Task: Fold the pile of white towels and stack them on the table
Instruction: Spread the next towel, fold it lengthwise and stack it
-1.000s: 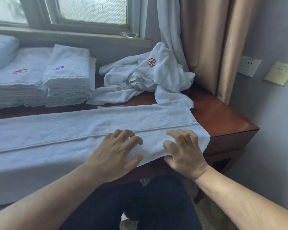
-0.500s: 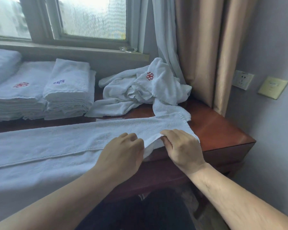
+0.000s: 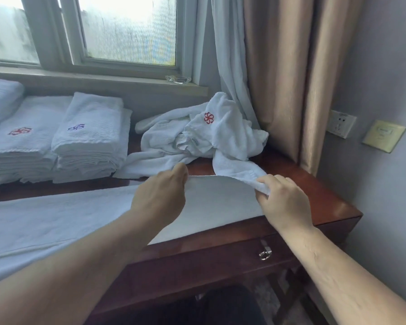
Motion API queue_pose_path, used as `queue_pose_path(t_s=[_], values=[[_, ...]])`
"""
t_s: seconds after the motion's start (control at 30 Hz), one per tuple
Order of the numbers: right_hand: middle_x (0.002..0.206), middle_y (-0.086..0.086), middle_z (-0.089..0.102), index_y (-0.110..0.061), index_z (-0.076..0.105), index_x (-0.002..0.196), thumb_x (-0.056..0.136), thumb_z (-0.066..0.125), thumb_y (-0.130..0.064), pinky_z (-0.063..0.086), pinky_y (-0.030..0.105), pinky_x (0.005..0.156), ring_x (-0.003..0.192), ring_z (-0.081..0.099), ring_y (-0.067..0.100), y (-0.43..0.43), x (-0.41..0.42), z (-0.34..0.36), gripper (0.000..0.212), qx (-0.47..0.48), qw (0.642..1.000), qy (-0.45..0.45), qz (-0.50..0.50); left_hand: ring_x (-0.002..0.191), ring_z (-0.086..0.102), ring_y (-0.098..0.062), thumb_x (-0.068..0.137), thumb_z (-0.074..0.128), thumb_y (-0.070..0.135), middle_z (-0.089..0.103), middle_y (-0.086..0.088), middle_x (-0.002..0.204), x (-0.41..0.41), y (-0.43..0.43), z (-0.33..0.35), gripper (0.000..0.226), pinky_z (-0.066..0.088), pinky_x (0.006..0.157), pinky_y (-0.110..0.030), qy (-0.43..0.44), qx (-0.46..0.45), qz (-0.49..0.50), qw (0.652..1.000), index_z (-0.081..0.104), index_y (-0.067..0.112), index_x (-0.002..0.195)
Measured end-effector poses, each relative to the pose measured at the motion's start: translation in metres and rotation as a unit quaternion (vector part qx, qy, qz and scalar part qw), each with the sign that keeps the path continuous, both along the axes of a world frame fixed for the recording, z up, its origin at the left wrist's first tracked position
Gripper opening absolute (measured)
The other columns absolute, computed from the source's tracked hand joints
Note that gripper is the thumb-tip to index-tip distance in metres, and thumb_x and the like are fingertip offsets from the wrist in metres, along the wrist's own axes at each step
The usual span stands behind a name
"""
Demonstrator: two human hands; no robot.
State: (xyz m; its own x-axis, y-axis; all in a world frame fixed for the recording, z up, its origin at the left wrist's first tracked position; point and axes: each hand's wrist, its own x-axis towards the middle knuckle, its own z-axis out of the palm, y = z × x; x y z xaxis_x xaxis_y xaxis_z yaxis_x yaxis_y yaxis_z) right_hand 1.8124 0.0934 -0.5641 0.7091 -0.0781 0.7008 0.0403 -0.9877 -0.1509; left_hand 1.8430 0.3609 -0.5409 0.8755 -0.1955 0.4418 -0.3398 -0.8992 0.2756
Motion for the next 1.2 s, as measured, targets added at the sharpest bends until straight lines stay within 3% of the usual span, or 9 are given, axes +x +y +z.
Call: queue_pose_path(t_s=[0.1,0.27,0.5,0.63,0.8,0.9,1.0,1.07,1.2], values=[[0.091,0.003,0.071,-0.015,0.074,0.101,0.09,0.068,-0.017,0.037,0.03,0.068,0.087,0.063,0.029,-0.013,0.016,0.0,0.012,0.068,0.998,0.017,-0.003,0.07,0.056,-0.031,0.104,0.039,0.024,0.061,-0.002,0.085,0.018,0.002,0.001,0.008,0.042,0.057,-0.038,-0.008,0.046,-0.024,0.999,0.043,0.024,0.098],[0.091,0.004,0.071,-0.018,0.073,0.102,0.101,0.054,-0.033,0.033,0.031,0.068,0.093,0.063,0.03,-0.023,0.05,0.0,0.024,0.164,0.98,0.116,-0.004,0.088,0.066,-0.027,0.101,0.039,0.057,0.066,0.002,0.103,0.047,0.004,-0.002,0.039,0.041,0.06,-0.034,-0.01,0.142,-0.067,0.988,0.05,0.022,0.113],[0.081,-0.008,0.063,-0.021,0.068,0.093,0.097,0.061,-0.045,0.04,0.035,0.074,0.082,0.057,0.021,-0.025,0.083,0.004,0.026,0.085,0.984,0.155,-0.02,0.083,0.066,-0.026,0.099,0.036,0.065,0.066,0.005,0.101,0.082,0.009,-0.02,0.046,0.038,0.058,-0.033,-0.016,0.221,-0.078,0.972,0.05,0.025,0.115],[0.08,-0.012,0.059,-0.023,0.061,0.085,0.095,0.062,-0.049,0.038,0.037,0.079,0.082,0.054,0.018,-0.024,0.102,0.009,0.028,0.055,0.984,0.164,-0.032,0.08,0.065,-0.025,0.098,0.037,0.065,0.065,0.005,0.096,0.093,0.011,-0.027,0.045,0.046,0.061,-0.034,0.003,0.211,-0.08,0.974,0.049,0.024,0.113],[0.101,-0.005,0.064,-0.023,0.061,0.104,0.09,0.069,-0.05,0.038,0.04,0.087,0.104,0.058,0.023,-0.011,0.111,0.0,0.032,0.018,0.976,0.199,-0.084,0.087,0.065,-0.025,0.097,0.039,0.067,0.065,0.004,0.103,0.1,0.014,-0.039,0.045,0.045,0.064,-0.035,0.031,0.195,-0.079,0.977,0.048,0.027,0.117],[0.108,0.002,0.059,-0.021,0.057,0.112,0.081,0.079,-0.044,0.04,0.043,0.087,0.104,0.055,0.027,0.001,0.102,-0.007,0.044,-0.024,0.979,0.156,-0.127,0.098,0.064,-0.022,0.093,0.044,0.069,0.065,0.008,0.115,0.099,0.021,-0.044,0.046,0.042,0.068,-0.035,0.076,0.158,-0.089,0.981,0.044,0.035,0.124],[0.098,0.005,0.061,-0.016,0.064,0.099,0.077,0.083,-0.028,0.041,0.044,0.081,0.095,0.056,0.03,0.036,0.09,-0.014,0.032,-0.052,0.992,0.102,-0.045,0.113,0.059,-0.017,0.091,0.053,0.066,0.06,0.014,0.131,0.088,0.042,-0.042,0.05,0.041,0.075,-0.034,0.11,0.092,-0.084,0.986,0.038,0.042,0.132],[0.096,0.001,0.06,-0.019,0.064,0.096,0.079,0.081,-0.032,0.042,0.042,0.083,0.095,0.056,0.026,0.071,0.082,-0.015,0.027,-0.017,0.989,0.132,0.061,0.12,0.055,-0.016,0.088,0.06,0.064,0.056,0.015,0.136,0.073,0.065,-0.04,0.056,0.045,0.084,-0.036,0.124,0.066,-0.083,0.986,0.036,0.044,0.134],[0.084,-0.015,0.052,-0.03,0.057,0.086,0.083,0.074,-0.043,0.042,0.028,0.079,0.087,0.051,0.012,0.154,0.063,-0.019,0.022,0.04,0.926,0.242,0.288,0.106,0.055,-0.004,0.08,0.068,0.067,0.055,0.023,0.118,0.032,0.141,-0.035,0.063,0.05,0.091,-0.036,0.166,0.021,-0.051,0.985,0.043,0.045,0.134]])
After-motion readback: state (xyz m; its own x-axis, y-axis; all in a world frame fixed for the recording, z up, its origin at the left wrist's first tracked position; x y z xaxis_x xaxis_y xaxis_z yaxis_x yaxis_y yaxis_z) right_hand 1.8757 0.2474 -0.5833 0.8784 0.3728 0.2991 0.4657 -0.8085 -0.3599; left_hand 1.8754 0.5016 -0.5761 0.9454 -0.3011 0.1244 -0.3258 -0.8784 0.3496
